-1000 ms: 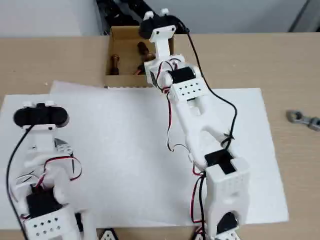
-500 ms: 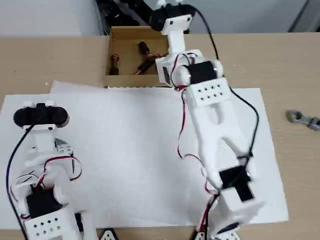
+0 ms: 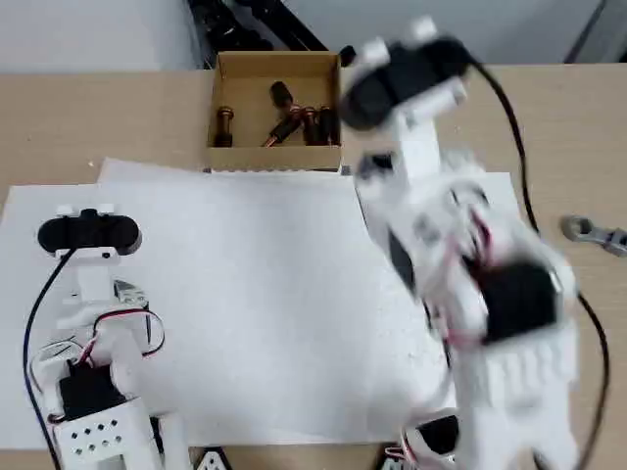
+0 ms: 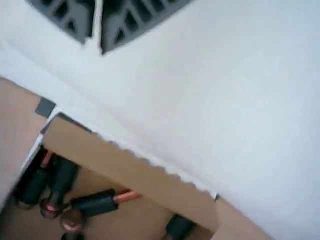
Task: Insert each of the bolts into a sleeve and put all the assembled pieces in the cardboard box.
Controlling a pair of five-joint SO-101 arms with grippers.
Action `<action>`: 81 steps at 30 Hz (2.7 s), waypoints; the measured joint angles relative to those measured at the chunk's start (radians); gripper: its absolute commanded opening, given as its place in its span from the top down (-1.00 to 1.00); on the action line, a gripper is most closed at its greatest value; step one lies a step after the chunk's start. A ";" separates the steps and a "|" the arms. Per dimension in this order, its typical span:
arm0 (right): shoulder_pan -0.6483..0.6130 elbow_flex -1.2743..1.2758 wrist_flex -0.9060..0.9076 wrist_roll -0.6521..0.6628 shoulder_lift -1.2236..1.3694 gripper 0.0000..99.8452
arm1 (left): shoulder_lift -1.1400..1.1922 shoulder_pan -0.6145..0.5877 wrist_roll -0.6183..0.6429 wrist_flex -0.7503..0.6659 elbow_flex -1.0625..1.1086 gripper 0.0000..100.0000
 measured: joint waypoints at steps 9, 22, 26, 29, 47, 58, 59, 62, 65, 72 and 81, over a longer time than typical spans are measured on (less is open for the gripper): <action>0.002 0.528 0.009 0.080 -0.647 0.99 | 0.000 0.000 0.000 -0.199 0.127 0.99; 0.192 0.830 0.074 0.196 -1.088 0.99 | 0.000 0.000 0.163 -0.364 0.324 0.99; 0.213 0.833 0.163 0.198 -1.091 1.00 | 0.000 0.000 0.172 -0.377 0.328 0.99; 0.213 0.833 0.199 0.198 -1.094 1.00 | 0.000 0.000 0.169 -0.381 0.328 0.99; 0.219 0.973 0.068 0.198 -1.094 1.00 | 0.000 0.000 0.169 -0.381 0.328 0.99; 0.219 1.238 -0.061 0.198 -1.092 1.00 | 0.000 0.000 0.169 -0.381 0.328 0.99; 0.219 1.274 -0.081 0.198 -1.092 1.00 | 0.000 0.000 0.169 -0.381 0.328 0.99; 0.219 1.398 -0.146 0.198 -1.091 1.00 | 0.000 0.000 0.169 -0.381 0.328 0.99; 0.219 1.519 -0.213 0.198 -1.083 1.00 | 0.000 0.000 0.169 -0.381 0.328 0.99; 0.221 1.623 -0.308 0.109 -1.086 1.00 | 0.000 0.000 0.169 -0.381 0.328 0.99; 0.221 1.625 -0.311 0.074 -1.086 0.99 | 0.000 0.000 0.169 -0.381 0.328 0.99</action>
